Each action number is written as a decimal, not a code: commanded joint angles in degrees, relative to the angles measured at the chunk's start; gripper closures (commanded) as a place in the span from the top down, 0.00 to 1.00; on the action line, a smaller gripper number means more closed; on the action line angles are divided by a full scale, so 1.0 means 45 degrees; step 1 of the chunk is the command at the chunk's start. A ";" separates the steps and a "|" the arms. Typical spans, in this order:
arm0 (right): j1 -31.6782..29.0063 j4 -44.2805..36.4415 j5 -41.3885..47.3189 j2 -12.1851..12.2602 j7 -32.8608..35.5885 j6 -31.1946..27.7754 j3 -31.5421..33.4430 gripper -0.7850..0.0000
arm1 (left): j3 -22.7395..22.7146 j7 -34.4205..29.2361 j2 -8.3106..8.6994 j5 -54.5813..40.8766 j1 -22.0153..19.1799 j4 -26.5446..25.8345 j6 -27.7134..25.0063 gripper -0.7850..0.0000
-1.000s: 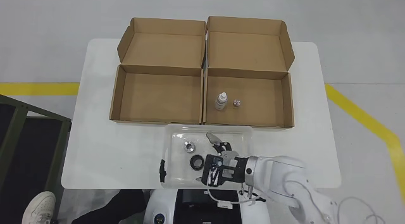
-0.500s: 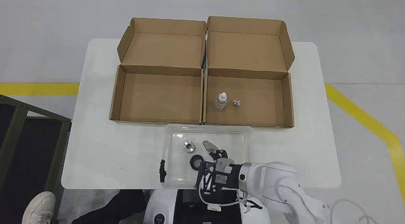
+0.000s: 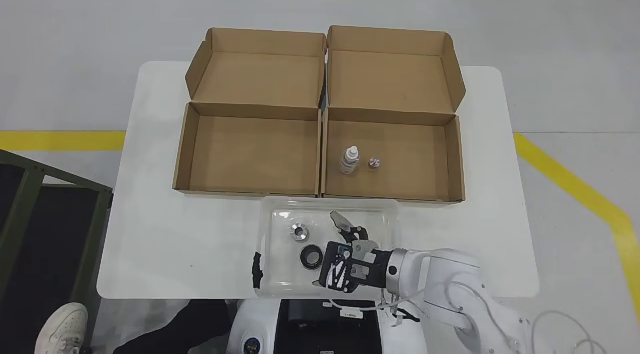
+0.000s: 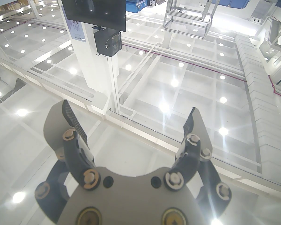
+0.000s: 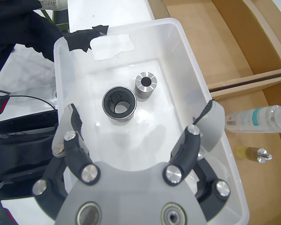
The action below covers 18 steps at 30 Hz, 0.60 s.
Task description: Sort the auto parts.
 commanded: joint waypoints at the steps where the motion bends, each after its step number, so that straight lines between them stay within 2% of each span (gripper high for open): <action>1: 0.0000 0.0000 -0.0001 0.0000 0.0001 0.0001 -0.0001 1.00 | 0.0000 0.0000 0.0000 0.0000 0.0000 0.0000 0.0000 1.00; 14: 0.0014 0.0098 0.0038 -0.0005 -0.0101 0.0150 0.0064 1.00 | 0.0000 0.0000 0.0000 0.0000 0.0000 0.0000 0.0000 1.00; 18: 0.0518 0.0694 0.0459 -0.0028 -0.0003 -0.0217 0.0132 1.00 | 0.0000 0.0000 0.0000 0.0000 0.0000 0.0000 0.0000 1.00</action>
